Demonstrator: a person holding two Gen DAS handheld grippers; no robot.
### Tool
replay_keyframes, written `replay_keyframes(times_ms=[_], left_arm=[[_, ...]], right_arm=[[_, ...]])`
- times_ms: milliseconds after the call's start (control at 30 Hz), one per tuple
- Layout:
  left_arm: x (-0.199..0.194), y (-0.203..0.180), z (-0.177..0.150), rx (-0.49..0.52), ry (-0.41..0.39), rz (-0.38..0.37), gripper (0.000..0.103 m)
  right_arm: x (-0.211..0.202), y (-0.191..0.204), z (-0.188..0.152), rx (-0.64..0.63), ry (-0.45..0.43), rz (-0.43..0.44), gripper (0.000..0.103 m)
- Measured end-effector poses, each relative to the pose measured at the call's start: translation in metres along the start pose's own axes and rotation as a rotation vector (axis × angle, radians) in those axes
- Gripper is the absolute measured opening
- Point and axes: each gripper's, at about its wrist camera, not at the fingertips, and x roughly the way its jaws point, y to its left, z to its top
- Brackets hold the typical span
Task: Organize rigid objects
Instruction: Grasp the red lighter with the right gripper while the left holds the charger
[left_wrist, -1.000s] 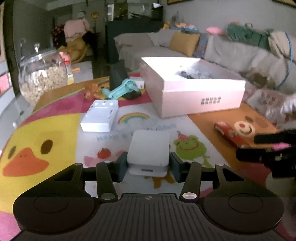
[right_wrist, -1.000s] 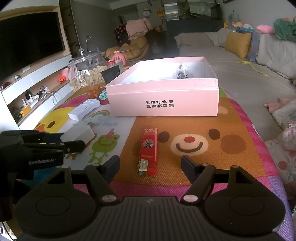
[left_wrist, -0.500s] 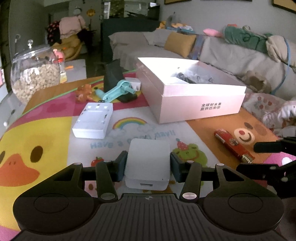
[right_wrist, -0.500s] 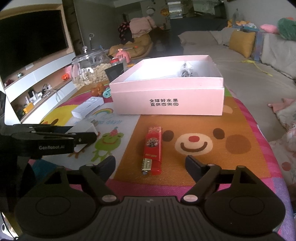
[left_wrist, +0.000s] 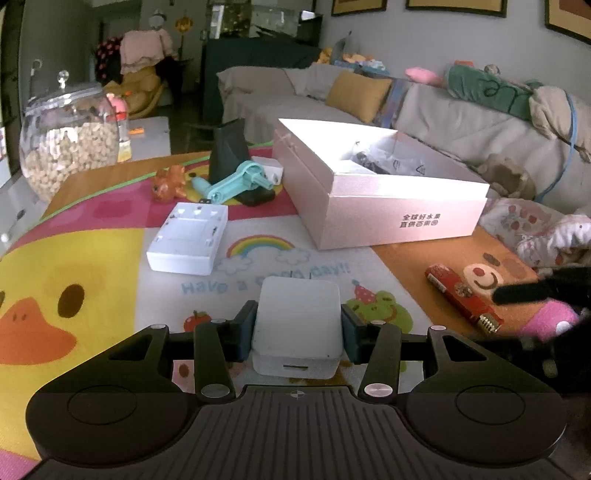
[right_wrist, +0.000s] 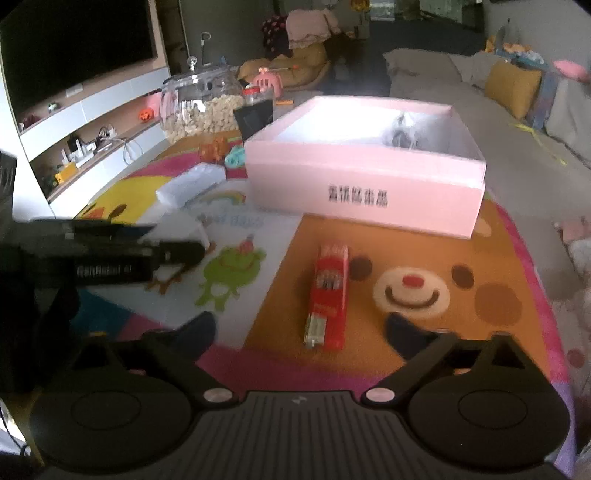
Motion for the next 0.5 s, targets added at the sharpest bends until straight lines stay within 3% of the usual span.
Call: replay_keyframes(times_ms=[100,167,300,333,367,500], left_arm=[[-0.001,0.001,-0.001,-0.004,-0.006,-0.001,0.051],[-0.002,0.002,-0.001,-0.014,-0.01,-0.006,0.051],[-0.003,0.004,-0.002,-0.034,-0.016,-0.009,0.051],[-0.003,0.003,-0.002,-0.031,-0.018,-0.003,0.051],[-0.003,0.002,-0.002,-0.027,-0.02,0.005,0.051],[-0.006,-0.002,-0.004,-0.012,-0.032,0.035,0.05]], right_arm=[[0.002,0.002,0.012,-0.021,-0.045,-0.063,0.074],[0.009,0.005,0.017,-0.046,-0.053,-0.111,0.057],[0.024,0.007,0.019,-0.064,-0.017,-0.124,0.049],[0.024,0.009,0.019,-0.073,-0.016,-0.124,0.04],[0.023,0.01,0.018,-0.081,-0.015,-0.117,0.024],[0.009,0.009,0.02,-0.049,-0.016,-0.084,0.023]])
